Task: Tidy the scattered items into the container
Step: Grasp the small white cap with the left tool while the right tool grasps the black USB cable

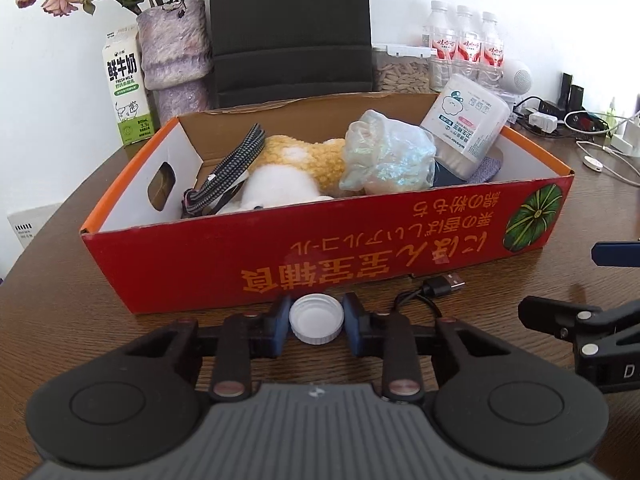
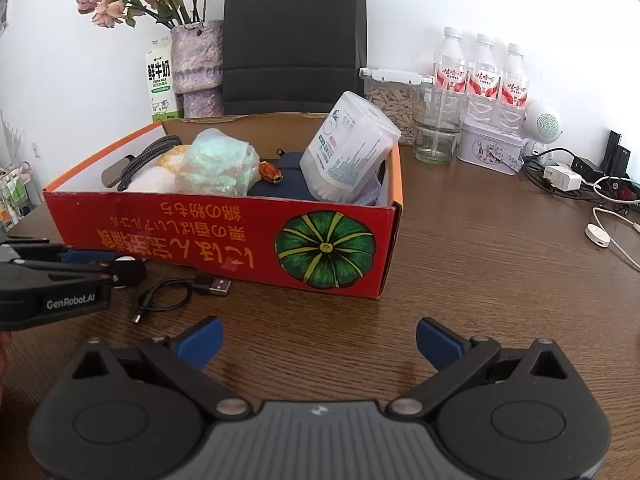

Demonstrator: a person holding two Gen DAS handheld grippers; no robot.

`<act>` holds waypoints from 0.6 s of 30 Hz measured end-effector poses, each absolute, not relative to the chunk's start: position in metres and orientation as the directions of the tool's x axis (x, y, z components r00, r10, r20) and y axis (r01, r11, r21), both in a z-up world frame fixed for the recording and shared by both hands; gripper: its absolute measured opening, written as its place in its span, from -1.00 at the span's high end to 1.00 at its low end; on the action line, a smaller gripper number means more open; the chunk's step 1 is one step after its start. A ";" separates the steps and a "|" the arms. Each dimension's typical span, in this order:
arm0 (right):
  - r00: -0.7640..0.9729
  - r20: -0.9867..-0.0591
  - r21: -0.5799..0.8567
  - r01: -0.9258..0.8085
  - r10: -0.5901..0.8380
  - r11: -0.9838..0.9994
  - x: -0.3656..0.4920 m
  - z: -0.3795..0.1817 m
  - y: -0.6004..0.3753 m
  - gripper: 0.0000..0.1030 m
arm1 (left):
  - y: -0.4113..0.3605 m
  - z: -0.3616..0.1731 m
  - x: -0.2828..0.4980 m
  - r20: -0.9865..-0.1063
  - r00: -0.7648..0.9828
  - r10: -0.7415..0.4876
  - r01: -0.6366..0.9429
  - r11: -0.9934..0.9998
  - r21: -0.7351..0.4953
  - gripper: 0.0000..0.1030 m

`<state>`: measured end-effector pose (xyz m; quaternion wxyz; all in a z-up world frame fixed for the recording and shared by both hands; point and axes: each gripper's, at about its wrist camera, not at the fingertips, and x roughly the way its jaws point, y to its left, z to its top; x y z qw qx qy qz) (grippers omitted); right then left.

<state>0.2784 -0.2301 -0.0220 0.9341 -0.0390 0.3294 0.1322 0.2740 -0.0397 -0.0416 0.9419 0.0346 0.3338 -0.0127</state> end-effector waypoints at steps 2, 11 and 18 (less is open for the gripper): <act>0.750 -0.623 0.014 -0.273 0.222 0.962 0.278 -0.022 -0.230 -1.00 | -0.038 -0.041 0.274 -0.631 0.776 -0.003 0.044 0.998 0.049 0.44; 0.758 -0.614 0.016 -0.267 0.220 0.964 0.278 -0.023 -0.228 -1.00 | -0.028 -0.030 0.263 -0.605 0.796 -0.015 0.029 0.999 0.013 0.44; 0.779 -0.579 0.031 -0.273 0.240 0.962 0.268 -0.013 -0.213 -1.00 | -0.004 -0.020 0.250 -0.569 0.822 -0.015 0.001 1.000 -0.024 0.44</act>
